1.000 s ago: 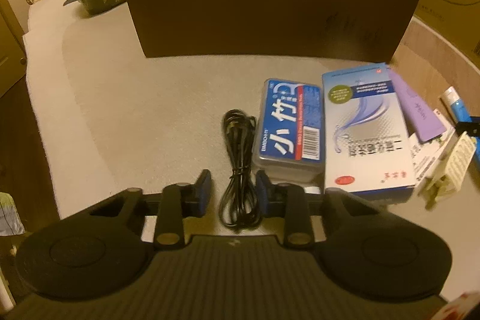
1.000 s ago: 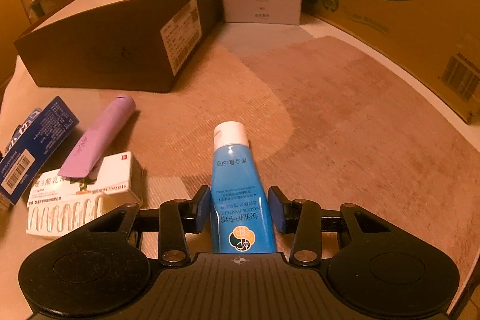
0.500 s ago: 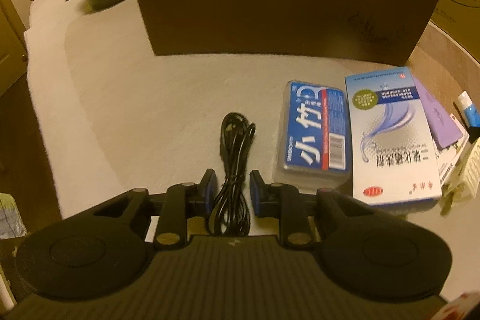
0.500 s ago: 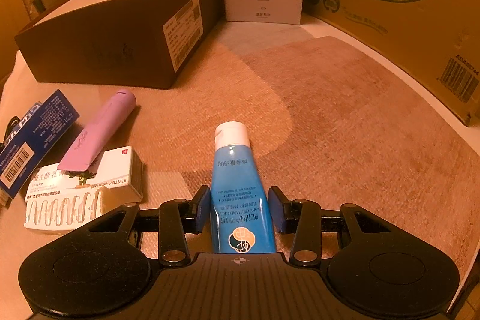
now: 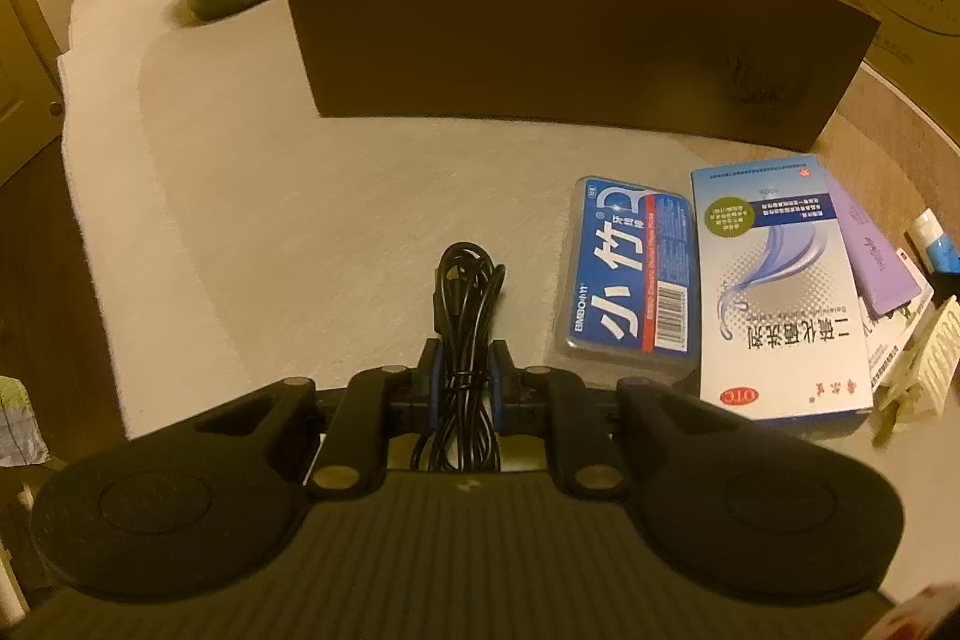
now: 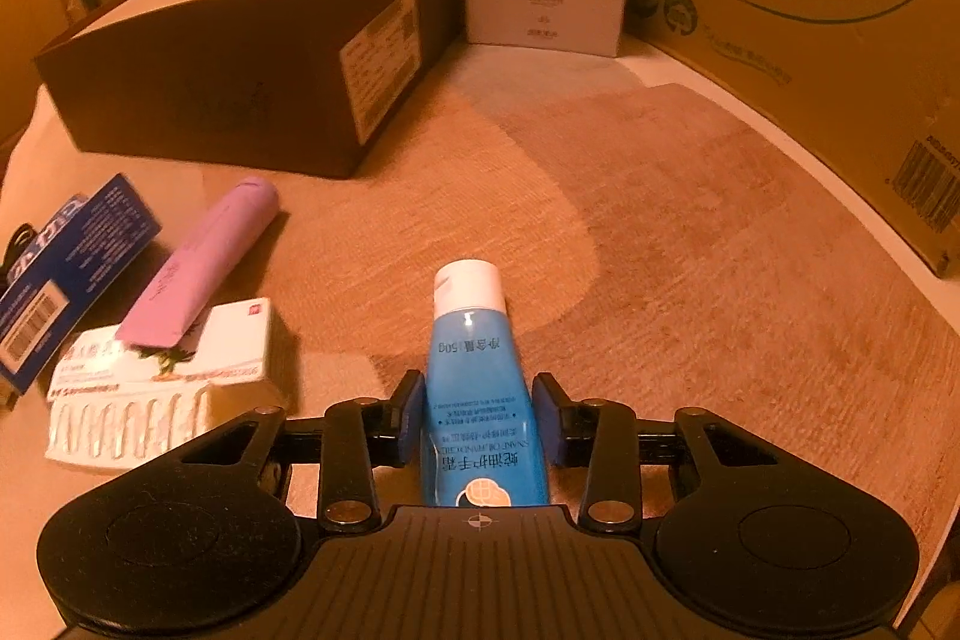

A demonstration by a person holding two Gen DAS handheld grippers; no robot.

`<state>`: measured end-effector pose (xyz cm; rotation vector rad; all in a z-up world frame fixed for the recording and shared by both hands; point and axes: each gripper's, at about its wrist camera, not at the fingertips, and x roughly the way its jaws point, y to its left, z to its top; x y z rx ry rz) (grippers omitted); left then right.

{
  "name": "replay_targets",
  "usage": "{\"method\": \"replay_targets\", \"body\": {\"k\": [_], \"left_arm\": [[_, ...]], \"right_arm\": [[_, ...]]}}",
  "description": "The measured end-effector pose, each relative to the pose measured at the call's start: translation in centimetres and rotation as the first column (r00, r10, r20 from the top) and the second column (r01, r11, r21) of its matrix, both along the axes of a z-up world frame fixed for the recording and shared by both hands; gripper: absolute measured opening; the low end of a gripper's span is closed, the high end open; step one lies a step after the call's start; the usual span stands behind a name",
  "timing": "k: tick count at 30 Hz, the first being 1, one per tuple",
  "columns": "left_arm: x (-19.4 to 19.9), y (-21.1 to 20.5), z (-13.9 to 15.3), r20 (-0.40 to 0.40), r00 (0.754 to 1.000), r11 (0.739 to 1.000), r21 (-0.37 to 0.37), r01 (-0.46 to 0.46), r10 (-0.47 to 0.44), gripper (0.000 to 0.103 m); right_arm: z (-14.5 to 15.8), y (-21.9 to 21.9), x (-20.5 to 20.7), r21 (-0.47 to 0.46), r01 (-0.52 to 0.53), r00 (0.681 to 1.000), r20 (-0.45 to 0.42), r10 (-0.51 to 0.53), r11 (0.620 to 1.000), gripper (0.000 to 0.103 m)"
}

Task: Organize rigid objects
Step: 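Grasp the black cable with the left tool while the right tool grasps the blue tube, then carry the cable and blue tube into the brown box and release them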

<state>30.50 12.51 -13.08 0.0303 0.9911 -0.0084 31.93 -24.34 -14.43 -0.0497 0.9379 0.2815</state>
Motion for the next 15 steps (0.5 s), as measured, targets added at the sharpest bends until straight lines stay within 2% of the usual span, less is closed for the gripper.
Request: {"method": "replay_targets", "body": {"k": [15], "left_arm": [[-1.8, 0.2, 4.4, 0.076, 0.997, 0.999, -0.035, -0.012, 0.014, 0.013]], "right_arm": [[4.1, 0.8, -1.6, 0.035, -0.043, 0.998, 0.041, 0.042, 0.998, 0.038]]}}
